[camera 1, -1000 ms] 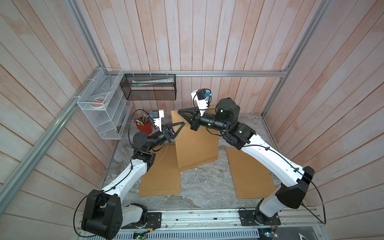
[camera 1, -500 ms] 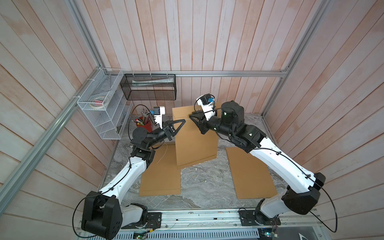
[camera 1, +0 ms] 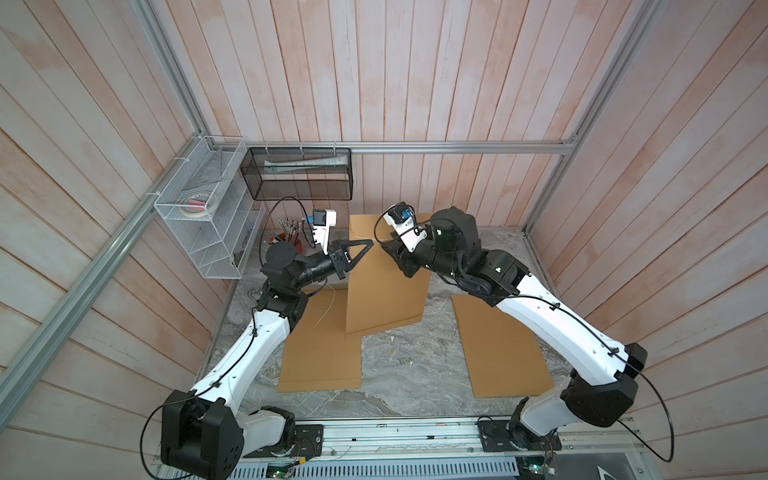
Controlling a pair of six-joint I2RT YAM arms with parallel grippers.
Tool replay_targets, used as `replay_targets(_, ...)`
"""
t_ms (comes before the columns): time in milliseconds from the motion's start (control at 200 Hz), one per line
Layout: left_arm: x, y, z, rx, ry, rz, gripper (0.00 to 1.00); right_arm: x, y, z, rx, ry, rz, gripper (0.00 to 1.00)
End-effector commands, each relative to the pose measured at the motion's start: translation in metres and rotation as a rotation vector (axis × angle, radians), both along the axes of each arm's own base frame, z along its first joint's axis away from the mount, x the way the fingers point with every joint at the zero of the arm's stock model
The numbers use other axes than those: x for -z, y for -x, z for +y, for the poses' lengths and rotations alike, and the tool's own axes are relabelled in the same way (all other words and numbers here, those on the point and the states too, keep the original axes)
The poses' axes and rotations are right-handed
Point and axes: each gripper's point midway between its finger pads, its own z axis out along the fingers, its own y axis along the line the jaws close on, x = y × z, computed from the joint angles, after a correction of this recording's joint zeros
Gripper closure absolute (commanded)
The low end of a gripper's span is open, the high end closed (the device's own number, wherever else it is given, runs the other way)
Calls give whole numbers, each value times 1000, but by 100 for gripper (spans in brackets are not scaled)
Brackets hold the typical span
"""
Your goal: Open the file bag
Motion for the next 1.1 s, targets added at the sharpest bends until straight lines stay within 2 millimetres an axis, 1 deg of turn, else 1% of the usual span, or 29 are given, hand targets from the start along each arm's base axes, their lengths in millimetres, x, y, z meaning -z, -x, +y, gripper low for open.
replay_targets(0,-14,8,1,21,-6,-50,100,4,-3,-2,33,64,-24,61)
replay_targets(160,-18,12,0,39,-7,-62,100,13,-9,-2,67,121,-47,60)
replay_targets(230,-18,14,0,46,-8,-65,100,15,-11,-1,83,140,-59,61)
replay_targets(450,-17,19,-2,73,-14,-73,100,14,-15,0,113,166,-101,68)
replay_targets(645,-18,23,-4,102,-20,-80,100,9,-13,2,107,168,-126,73)
replay_targets(875,-16,25,-6,126,-24,-75,100,5,-11,5,99,174,-153,76)
replay_targets(1095,-14,26,-6,132,-25,-71,100,4,-9,10,86,175,-165,85)
